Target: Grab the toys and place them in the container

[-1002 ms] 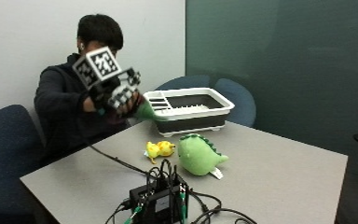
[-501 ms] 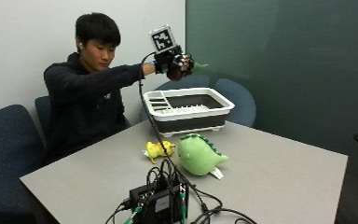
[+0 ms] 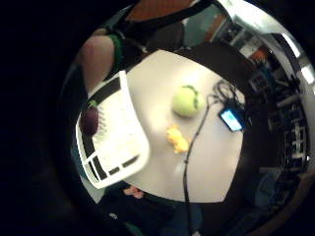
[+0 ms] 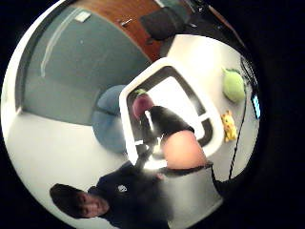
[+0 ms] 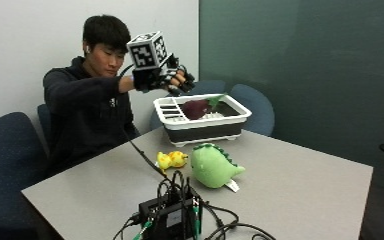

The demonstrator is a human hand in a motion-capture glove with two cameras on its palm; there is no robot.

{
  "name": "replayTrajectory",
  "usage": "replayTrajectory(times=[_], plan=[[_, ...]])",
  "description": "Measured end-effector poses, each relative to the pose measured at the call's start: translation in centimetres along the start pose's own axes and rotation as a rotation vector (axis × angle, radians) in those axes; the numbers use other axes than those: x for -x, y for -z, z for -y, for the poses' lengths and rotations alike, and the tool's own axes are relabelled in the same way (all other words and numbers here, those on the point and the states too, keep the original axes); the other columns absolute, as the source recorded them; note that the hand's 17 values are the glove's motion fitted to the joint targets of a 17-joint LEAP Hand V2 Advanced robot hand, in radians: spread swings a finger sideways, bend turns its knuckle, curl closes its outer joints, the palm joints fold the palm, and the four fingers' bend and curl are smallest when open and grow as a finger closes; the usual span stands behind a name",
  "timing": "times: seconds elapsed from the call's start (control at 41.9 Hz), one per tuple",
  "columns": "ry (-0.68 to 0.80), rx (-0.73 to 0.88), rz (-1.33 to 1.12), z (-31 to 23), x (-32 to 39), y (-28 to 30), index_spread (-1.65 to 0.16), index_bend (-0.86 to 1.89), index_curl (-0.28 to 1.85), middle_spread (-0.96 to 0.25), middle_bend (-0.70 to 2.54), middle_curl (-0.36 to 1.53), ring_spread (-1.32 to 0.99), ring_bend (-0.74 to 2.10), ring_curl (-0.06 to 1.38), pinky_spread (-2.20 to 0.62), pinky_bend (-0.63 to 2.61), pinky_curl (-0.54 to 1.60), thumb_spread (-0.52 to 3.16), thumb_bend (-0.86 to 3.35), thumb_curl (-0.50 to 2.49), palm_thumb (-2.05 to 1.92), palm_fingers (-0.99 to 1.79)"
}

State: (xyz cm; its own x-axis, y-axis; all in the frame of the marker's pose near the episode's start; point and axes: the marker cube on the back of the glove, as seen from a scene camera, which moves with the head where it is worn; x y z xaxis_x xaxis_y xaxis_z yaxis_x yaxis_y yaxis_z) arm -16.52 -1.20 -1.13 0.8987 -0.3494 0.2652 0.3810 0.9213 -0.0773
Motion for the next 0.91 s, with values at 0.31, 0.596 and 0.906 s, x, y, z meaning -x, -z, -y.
replayTrajectory(times=[0.31, 0.596, 0.906], plan=[[-0.211, 0.333, -0.161, -3.8, -13.6, -11.3, -0.19, 0.47, 0.33, -0.03, 0.32, 0.38, -0.04, 0.27, 0.17, 0.01, 0.8, 0.34, 1.33, 0.02, 0.42, 0.18, -0.28], [-0.212, 0.303, -0.207, -3.5, -15.1, -18.9, -0.19, 0.49, 0.38, 0.01, 0.13, 0.32, 0.0, 0.08, 0.11, 0.03, 0.56, 0.29, 1.3, -0.01, 0.39, 0.17, -0.2], [-0.021, -0.099, -0.134, 0.7, -9.1, -7.9, -0.17, 1.16, 0.59, -0.15, 0.51, 0.43, -0.09, 0.12, 0.04, 0.01, 0.27, 0.22, 1.46, 0.2, 0.47, 0.54, 0.27]])
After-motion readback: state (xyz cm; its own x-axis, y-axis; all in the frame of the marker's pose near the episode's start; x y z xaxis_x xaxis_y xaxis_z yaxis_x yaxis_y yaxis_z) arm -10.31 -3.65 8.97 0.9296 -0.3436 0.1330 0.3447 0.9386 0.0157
